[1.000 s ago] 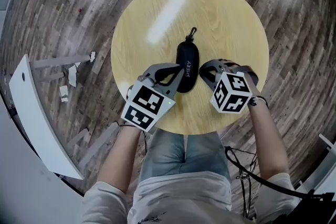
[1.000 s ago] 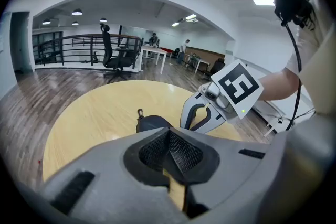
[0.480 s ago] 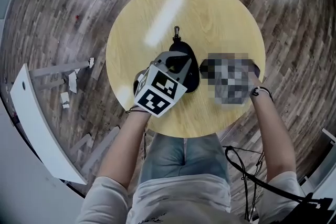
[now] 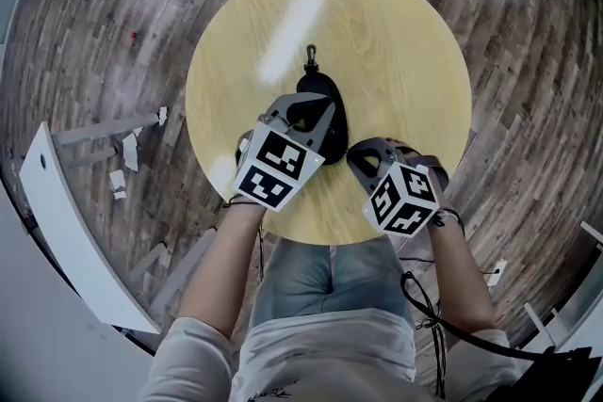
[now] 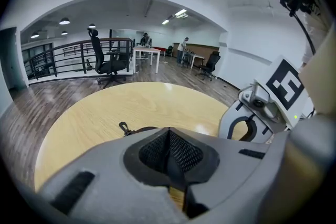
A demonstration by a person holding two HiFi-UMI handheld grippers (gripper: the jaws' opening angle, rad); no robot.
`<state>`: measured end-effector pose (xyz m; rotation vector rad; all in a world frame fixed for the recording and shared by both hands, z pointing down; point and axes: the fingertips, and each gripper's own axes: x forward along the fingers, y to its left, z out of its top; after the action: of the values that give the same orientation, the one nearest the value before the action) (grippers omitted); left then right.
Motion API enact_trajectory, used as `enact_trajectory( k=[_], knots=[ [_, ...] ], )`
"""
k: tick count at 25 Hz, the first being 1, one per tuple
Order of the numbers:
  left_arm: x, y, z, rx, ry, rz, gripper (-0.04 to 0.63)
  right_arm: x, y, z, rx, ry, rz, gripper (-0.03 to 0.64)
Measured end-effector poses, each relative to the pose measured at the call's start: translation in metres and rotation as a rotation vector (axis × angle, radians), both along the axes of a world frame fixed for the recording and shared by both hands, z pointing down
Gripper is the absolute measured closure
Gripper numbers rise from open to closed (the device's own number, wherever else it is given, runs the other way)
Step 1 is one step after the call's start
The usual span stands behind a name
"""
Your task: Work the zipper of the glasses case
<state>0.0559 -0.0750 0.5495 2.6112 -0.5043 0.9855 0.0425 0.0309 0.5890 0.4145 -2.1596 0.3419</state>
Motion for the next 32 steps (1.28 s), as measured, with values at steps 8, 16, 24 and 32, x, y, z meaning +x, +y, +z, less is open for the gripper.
enact_trajectory(
  k=[8, 16, 24, 32],
  knots=[
    [-0.01, 0.003, -0.004, -0.008, -0.011, -0.001, 0.592, 0.012, 0.005, -0.003, 0.02, 0.021, -0.015, 0.617],
    [-0.011, 0.027, 0.0, -0.074, -0.059, 0.033, 0.592, 0.077, -0.062, 0.004, 0.125, 0.093, -0.041, 0.617],
    [0.019, 0.016, 0.001, -0.056, -0.109, 0.07, 0.592, 0.071, -0.073, 0.009, 0.127, 0.086, -0.097, 0.617],
    [0.015, 0.023, 0.002, -0.127, -0.065, 0.066, 0.592, 0.074, -0.054, 0.003, 0.026, 0.072, -0.056, 0.617]
  ],
)
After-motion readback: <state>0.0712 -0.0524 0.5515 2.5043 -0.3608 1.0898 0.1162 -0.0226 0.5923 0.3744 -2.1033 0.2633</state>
